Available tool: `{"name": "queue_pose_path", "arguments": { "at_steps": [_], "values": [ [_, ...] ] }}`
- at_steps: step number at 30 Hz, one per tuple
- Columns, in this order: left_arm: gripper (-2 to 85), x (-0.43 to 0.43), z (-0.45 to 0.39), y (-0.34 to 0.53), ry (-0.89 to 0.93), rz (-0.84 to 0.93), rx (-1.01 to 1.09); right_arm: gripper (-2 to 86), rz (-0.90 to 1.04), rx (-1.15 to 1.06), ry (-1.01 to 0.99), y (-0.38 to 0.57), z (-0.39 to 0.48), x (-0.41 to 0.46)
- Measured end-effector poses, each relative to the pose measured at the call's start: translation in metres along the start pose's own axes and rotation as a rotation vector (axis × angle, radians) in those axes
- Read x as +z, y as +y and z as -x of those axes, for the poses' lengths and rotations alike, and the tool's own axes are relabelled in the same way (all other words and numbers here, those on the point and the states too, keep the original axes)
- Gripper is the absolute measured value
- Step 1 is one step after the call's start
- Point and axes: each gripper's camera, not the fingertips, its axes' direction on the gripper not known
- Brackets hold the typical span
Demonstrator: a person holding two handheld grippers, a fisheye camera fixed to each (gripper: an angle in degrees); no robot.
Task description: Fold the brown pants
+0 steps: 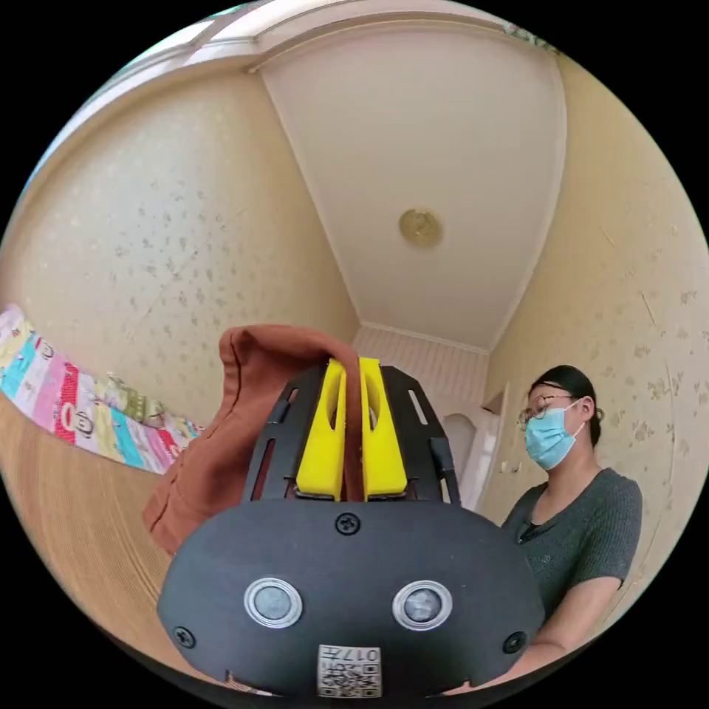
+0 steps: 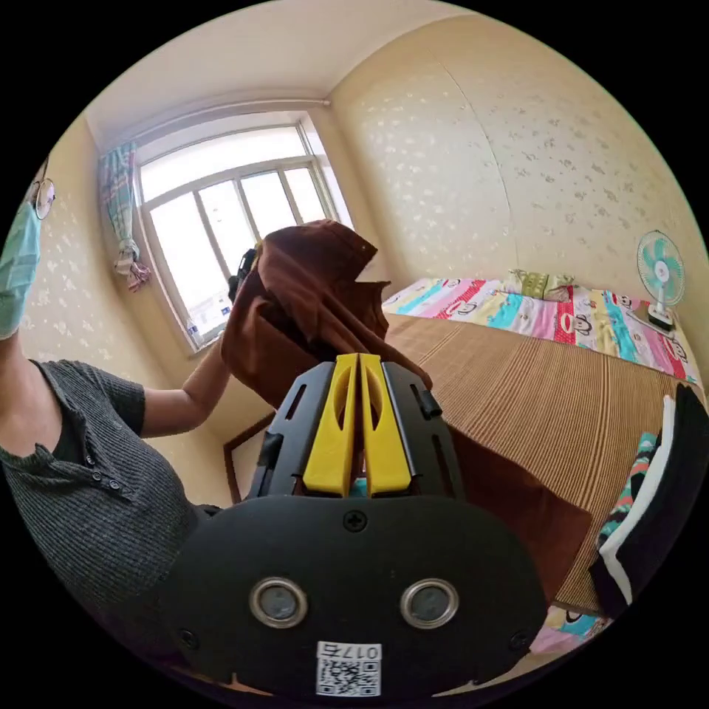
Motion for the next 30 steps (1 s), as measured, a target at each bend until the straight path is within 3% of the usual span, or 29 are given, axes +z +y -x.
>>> {"name": "queue_pose_path", "arguments": {
  "at_steps": [2,4,5,7,12,14,20,25,30],
  "values": [
    [5.0,-0.053,0.023,0.005,-0.403,0.049,-0.102,2.6,0.158,0.12,0.091,0.033,-0.031,0.028],
    [8.8,-0.124,0.075,0.051,-0.915,0.163,-0.414,4.1,0.267,0.231,0.14,0.065,-0.058,0.051],
    [9.7,-0.142,0.086,0.069,-0.97,0.182,-0.498,5.2,0.326,0.312,0.135,0.085,-0.077,0.064],
    [10.9,-0.201,0.103,0.15,-0.909,0.174,-0.677,6.9,0.4,0.429,0.06,0.115,-0.103,0.083],
    [8.0,-0.201,0.077,0.264,-0.835,0.345,-0.728,10.3,0.53,0.51,-0.217,0.158,-0.12,0.136],
    [10.2,-0.19,0.061,0.283,-0.784,0.358,-0.722,13.1,0.647,0.41,-0.279,0.159,-0.102,0.179],
    [10.7,-0.191,0.017,0.318,-0.714,0.095,-0.789,17.1,0.953,0.059,-0.421,0.174,-0.027,0.295],
    [10.2,-0.173,0.008,0.304,-0.619,0.184,-0.798,13.4,1.144,-0.041,-0.097,0.216,-0.003,0.351],
    [9.0,-0.162,-0.018,0.279,-0.622,0.214,-0.72,11.4,1.112,0.013,-0.183,0.224,-0.003,0.367]
  ]
}}
